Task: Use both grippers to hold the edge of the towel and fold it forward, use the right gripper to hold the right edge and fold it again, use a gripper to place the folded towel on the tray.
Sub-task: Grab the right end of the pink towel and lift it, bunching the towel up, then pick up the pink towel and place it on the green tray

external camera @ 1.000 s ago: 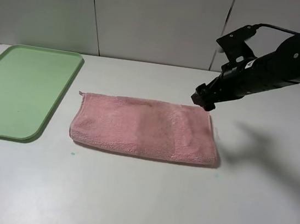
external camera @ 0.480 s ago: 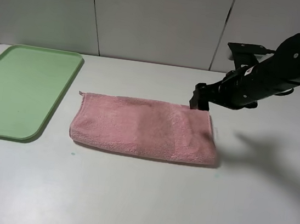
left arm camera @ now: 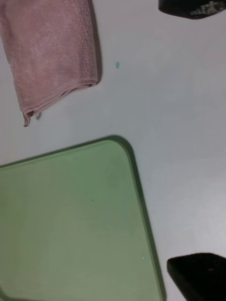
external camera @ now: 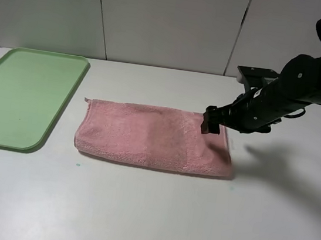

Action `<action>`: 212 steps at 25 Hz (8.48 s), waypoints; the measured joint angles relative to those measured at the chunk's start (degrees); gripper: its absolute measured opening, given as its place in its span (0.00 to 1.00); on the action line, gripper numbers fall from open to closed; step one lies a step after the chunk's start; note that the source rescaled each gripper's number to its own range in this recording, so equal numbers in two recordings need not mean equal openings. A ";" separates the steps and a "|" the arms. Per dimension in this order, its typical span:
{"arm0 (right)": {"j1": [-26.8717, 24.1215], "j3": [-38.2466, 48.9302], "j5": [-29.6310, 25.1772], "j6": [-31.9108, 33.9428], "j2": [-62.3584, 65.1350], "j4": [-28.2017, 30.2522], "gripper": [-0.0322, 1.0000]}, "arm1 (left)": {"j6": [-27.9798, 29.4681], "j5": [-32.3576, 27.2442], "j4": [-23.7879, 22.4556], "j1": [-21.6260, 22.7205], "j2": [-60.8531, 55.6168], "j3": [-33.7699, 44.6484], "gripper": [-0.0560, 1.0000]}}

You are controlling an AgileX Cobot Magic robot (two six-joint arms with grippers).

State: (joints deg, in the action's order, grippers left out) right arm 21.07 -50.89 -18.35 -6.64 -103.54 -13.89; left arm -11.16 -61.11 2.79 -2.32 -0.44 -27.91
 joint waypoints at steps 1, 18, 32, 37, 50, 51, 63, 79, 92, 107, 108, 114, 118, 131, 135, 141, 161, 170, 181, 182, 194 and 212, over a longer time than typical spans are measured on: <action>0.00 0.00 0.08 0.00 -0.61 0.00 1.00 | 0.00 0.00 0.00 0.00 0.00 0.00 1.00; 0.00 0.00 1.61 0.00 -6.97 -0.24 1.00 | 0.00 0.00 0.00 0.00 0.00 0.00 1.00; -0.38 -0.10 2.51 -0.01 -8.41 0.18 0.75 | 0.00 0.00 -0.05 0.00 0.00 0.00 1.00; -0.30 -0.22 1.67 1.19 -8.62 -0.73 0.25 | 0.00 0.00 -0.05 0.00 0.00 0.00 1.00; -0.18 -0.28 1.26 1.47 -8.62 -1.34 0.11 | 0.00 0.00 -0.05 0.00 0.00 0.00 1.00; -0.18 -0.28 1.26 1.47 -8.62 -1.34 0.11 | 0.00 0.00 -0.05 0.00 0.00 0.00 1.00; -4.10 -0.04 -6.94 1.47 -0.93 3.40 0.11 | 0.00 0.00 -0.05 0.00 0.00 0.00 1.00; -17.99 0.00 -15.50 1.63 5.55 12.27 0.11 | 0.00 0.00 -0.05 0.00 0.00 0.00 1.00; -24.14 0.00 -19.98 2.35 8.75 17.84 0.11 | 0.00 0.00 -0.05 0.00 0.00 0.00 1.00; -16.95 -3.48 -25.51 6.95 9.48 19.24 0.11 | 0.00 0.00 -0.05 0.00 0.00 0.00 1.00; -16.14 -3.99 -25.77 7.35 9.93 19.24 0.11 | 0.00 0.00 -0.05 0.00 0.00 0.00 1.00; -11.37 -6.38 -26.73 8.96 12.97 18.58 0.11 | 0.00 0.00 -0.05 0.00 0.00 0.00 1.00; -9.27 -7.07 -27.94 9.95 14.04 17.30 0.11 | 0.00 0.00 -0.05 0.00 0.00 0.00 1.00; -1.43 -7.21 -26.96 11.98 14.11 12.43 0.11 | 0.00 0.00 -0.05 0.00 0.00 0.00 1.00; 1.13 -7.21 -25.80 12.46 14.11 10.50 0.11 | 0.00 0.00 -0.05 0.00 0.00 0.00 1.00; 3.36 -7.21 -23.93 13.24 14.11 8.95 0.11 | 0.00 0.00 -0.05 0.00 0.00 0.00 1.00; 4.18 -7.21 -20.69 13.66 5.83 7.18 0.11 | 0.00 0.00 -0.05 0.00 0.00 0.00 1.00; 5.34 -7.21 -19.54 13.66 5.13 7.06 0.11 | 0.00 0.00 -0.05 0.00 0.00 0.00 1.00; 6.66 -7.15 -17.15 13.66 5.13 5.96 0.34 | 0.00 0.00 -0.05 0.00 0.00 0.00 1.00; 6.66 -7.15 -17.08 13.66 5.13 5.79 0.39 | 0.00 0.00 -0.05 0.00 0.00 0.00 1.00; 6.66 -7.15 -16.59 13.66 5.13 4.51 1.00 | 0.00 0.00 -0.05 0.00 0.00 0.00 1.00; 6.66 -7.15 -16.55 13.66 5.13 4.24 1.00 | 0.00 0.00 -0.05 0.00 0.00 0.00 1.00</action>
State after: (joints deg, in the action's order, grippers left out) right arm 27.74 -58.03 -34.90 7.02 -98.41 -9.65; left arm -11.16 -61.11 2.74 -2.32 -0.44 -27.91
